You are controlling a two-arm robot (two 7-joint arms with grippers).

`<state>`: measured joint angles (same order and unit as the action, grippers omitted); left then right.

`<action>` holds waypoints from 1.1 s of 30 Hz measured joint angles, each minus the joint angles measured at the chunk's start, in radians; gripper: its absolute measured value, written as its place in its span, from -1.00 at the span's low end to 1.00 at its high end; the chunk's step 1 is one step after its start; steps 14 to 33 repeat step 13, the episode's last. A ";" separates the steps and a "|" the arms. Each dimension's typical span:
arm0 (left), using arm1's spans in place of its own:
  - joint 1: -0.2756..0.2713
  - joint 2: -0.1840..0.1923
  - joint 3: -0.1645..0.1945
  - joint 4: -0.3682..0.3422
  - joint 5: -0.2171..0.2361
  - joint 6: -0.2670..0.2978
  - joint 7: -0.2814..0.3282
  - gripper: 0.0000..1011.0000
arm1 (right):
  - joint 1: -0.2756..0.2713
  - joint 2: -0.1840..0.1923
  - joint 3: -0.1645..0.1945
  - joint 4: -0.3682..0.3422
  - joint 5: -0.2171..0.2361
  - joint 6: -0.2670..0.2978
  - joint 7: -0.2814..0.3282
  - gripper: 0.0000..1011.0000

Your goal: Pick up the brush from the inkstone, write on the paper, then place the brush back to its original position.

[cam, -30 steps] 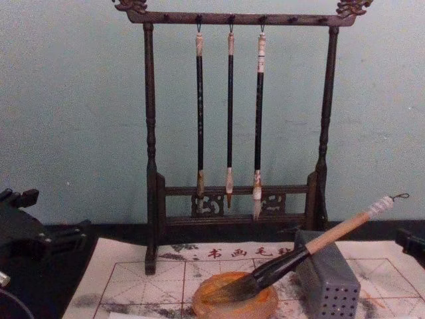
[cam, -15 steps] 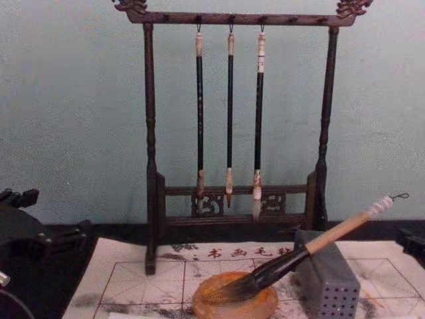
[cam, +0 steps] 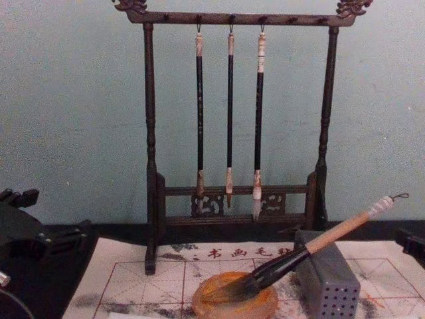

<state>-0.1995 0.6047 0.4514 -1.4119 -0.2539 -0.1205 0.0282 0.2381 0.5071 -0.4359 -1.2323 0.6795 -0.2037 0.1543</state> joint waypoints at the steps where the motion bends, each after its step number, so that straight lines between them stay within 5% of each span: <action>1: 0.000 0.000 0.000 0.000 0.000 0.000 0.000 0.98 | 0.000 0.000 0.000 0.000 0.000 0.000 0.000 0.98; 33: 0.000 0.000 0.000 0.000 0.000 0.000 0.000 0.98 | 0.000 0.000 0.000 0.000 0.000 0.000 0.000 0.98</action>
